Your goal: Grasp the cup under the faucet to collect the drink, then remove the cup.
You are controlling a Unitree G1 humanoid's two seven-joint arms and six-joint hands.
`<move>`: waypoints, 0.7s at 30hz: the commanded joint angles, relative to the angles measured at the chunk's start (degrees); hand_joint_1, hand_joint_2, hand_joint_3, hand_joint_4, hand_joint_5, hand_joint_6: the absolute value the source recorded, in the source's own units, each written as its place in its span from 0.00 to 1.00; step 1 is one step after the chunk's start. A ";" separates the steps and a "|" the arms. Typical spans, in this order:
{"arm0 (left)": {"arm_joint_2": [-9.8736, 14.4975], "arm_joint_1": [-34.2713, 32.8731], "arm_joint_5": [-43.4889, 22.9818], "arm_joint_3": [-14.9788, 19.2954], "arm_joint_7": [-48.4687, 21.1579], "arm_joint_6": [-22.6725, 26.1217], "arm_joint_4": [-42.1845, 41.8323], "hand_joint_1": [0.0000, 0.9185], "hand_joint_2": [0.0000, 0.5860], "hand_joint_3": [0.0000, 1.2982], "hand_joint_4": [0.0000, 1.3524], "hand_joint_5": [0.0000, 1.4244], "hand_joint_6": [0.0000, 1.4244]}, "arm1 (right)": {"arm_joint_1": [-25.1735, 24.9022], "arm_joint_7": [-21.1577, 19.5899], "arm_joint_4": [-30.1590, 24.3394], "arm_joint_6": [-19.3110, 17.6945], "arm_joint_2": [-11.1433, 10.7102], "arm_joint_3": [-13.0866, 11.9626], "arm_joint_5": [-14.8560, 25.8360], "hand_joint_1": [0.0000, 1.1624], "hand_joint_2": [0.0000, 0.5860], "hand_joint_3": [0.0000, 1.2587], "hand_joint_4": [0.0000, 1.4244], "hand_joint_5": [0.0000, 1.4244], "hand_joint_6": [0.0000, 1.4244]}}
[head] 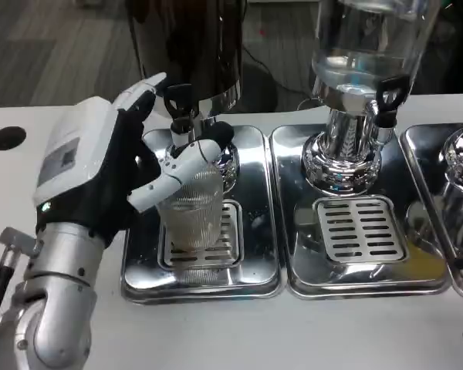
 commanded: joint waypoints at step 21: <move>1.54 2.05 -1.91 -0.85 -4.26 -0.28 -1.55 0.00 0.13 0.21 0.14 0.65 0.70 | -0.84 0.78 -2.24 0.81 -1.38 -1.64 2.86 0.23 0.65 0.17 0.00 0.00 0.00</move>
